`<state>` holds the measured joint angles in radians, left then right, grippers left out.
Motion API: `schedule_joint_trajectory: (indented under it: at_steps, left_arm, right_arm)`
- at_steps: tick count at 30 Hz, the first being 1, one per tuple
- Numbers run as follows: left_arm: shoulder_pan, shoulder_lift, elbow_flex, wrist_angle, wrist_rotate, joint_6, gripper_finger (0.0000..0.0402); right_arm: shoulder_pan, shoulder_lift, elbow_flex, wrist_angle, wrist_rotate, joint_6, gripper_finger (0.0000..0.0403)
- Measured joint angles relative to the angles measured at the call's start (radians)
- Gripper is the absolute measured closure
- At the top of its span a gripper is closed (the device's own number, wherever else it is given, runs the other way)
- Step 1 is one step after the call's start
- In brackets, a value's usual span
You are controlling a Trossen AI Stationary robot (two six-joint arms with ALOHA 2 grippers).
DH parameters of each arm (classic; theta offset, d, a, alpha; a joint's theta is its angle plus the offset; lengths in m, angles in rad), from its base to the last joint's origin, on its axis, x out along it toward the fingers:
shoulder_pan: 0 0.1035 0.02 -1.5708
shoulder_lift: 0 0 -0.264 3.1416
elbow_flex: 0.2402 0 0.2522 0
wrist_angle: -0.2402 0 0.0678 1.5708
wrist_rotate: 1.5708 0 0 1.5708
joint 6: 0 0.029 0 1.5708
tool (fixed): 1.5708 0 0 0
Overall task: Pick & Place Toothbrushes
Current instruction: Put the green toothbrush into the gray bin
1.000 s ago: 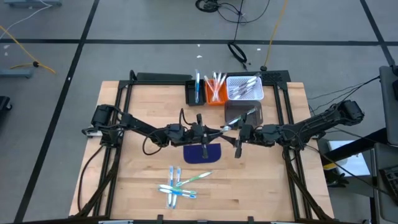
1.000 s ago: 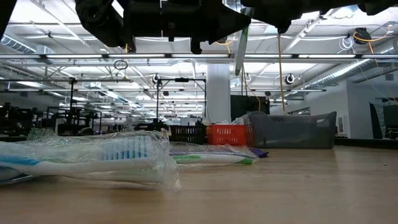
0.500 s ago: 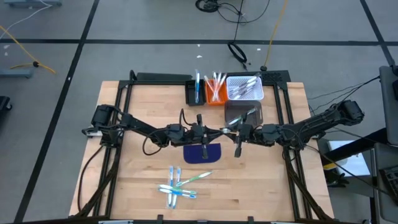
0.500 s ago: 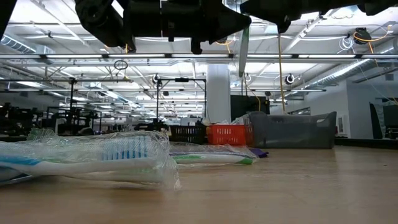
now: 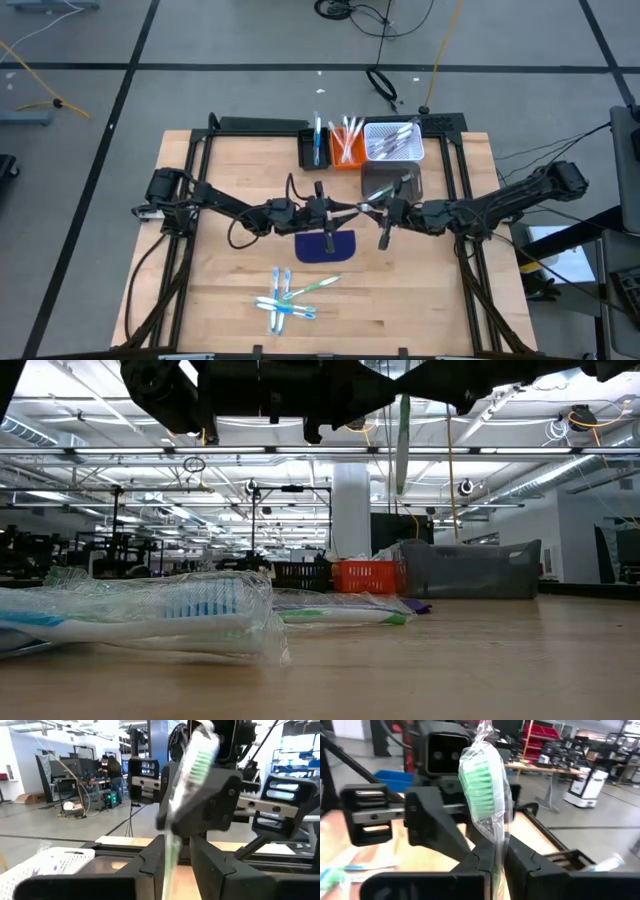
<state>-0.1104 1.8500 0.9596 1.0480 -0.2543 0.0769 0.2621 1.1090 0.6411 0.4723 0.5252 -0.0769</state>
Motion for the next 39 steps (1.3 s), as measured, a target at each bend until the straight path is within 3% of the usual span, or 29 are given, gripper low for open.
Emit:
schedule_joint_trajectory:
  at_steps: [5, 16, 25, 39]
  left_arm:
    - [0.000, 0.000, 0.000, -0.045, -0.013, -0.007, 0.0294]
    - [-0.029, 0.001, 0.000, -0.181, -0.013, -0.027, 0.0289]
    - [-0.043, 0.001, 0.000, -0.194, -0.013, -0.030, 0.0289]
    - [-0.043, 0.001, 0.000, -0.214, -0.013, -0.029, 0.0289]
  right_arm:
    - [-0.003, -0.049, 0.000, -0.080, 0.036, 0.003, 0.0391]
    - [-0.072, -0.166, 0.000, -0.322, 0.235, 0.034, 0.0391]
    - [-0.252, -0.215, 0.000, -0.568, 0.229, 0.154, 0.0391]
    - [-0.564, -0.209, 0.000, -0.811, -0.147, 0.246, 0.0391]
